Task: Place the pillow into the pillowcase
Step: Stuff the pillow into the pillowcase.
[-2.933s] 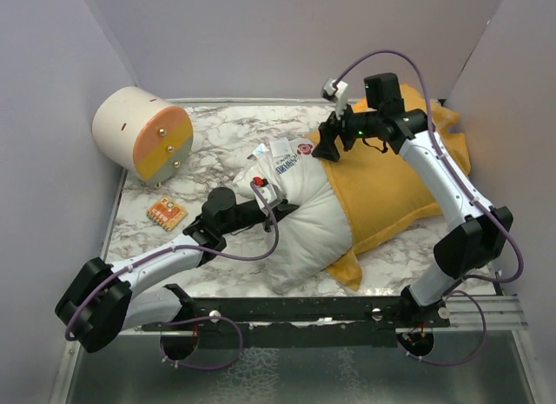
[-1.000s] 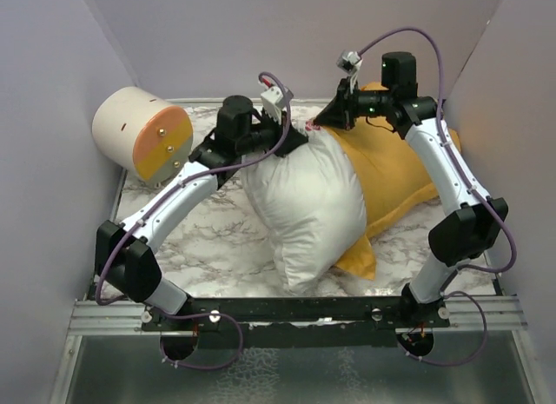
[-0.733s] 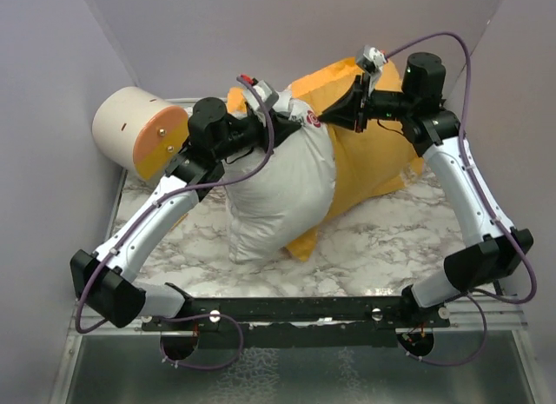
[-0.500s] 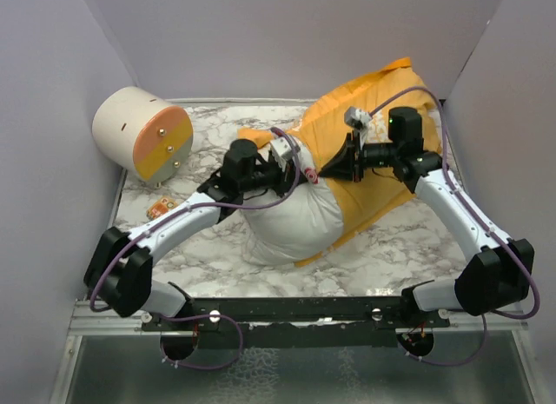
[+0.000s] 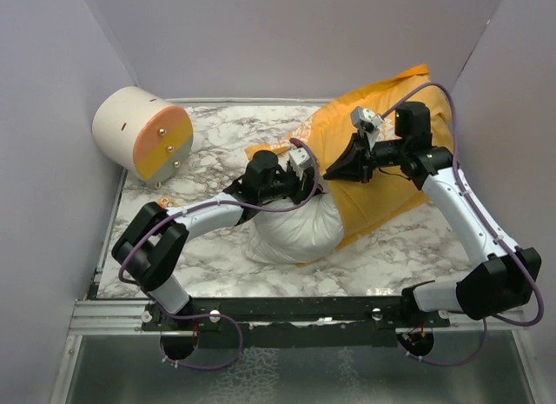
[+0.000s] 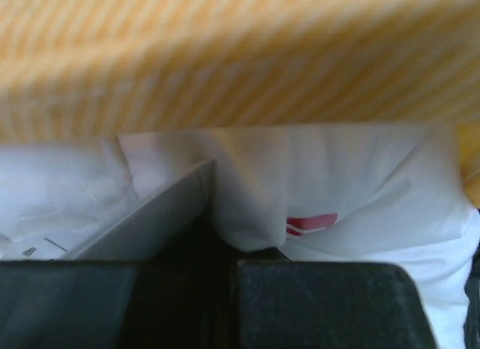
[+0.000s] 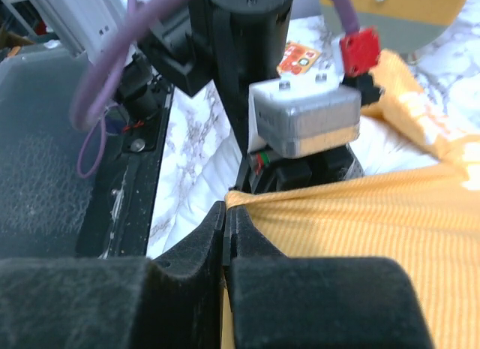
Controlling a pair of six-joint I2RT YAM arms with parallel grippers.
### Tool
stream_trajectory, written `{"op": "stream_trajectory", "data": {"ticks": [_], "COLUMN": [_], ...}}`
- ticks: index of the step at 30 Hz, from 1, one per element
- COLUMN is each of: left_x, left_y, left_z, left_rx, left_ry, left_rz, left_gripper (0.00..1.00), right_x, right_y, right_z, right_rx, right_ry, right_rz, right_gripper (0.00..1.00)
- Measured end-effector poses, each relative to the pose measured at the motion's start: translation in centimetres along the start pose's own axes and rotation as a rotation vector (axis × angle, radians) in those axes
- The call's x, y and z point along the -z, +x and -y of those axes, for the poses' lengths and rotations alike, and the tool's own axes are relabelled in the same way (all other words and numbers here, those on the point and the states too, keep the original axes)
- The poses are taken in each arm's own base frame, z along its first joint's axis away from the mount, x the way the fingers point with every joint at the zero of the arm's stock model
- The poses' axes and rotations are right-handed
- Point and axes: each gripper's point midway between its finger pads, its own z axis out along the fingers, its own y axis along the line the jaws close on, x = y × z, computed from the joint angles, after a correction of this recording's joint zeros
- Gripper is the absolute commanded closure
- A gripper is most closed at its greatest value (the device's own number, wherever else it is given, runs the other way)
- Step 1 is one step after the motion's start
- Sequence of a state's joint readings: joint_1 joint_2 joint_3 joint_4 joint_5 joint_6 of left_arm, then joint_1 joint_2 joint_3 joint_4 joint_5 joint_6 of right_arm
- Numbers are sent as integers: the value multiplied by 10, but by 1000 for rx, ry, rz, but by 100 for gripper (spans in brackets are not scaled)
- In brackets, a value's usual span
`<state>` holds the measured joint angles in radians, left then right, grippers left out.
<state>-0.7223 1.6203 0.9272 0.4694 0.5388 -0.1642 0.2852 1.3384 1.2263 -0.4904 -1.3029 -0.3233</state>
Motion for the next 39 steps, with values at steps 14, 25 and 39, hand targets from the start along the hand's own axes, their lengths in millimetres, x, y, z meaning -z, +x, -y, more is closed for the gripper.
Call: {"op": "stream_trajectory", "data": {"ticks": [14,25,39], "left_x": [-3,86,166], "left_y": [-30,-54,-26], "left_z": [-3,6,5], "left_rx": [248,277,311], "left_ry": [79,-79,-403], "left_rz": [115,171,20], "left_gripper": [68,27,15], "right_x": [-8,1,1], "right_y": [67,71,64], "right_z": [11,30,33], "right_rx": [-123,-146,-172], "right_ry": [30,67,64], "right_rz": [-62,-72,-78], "right_gripper": [99,99,99]}}
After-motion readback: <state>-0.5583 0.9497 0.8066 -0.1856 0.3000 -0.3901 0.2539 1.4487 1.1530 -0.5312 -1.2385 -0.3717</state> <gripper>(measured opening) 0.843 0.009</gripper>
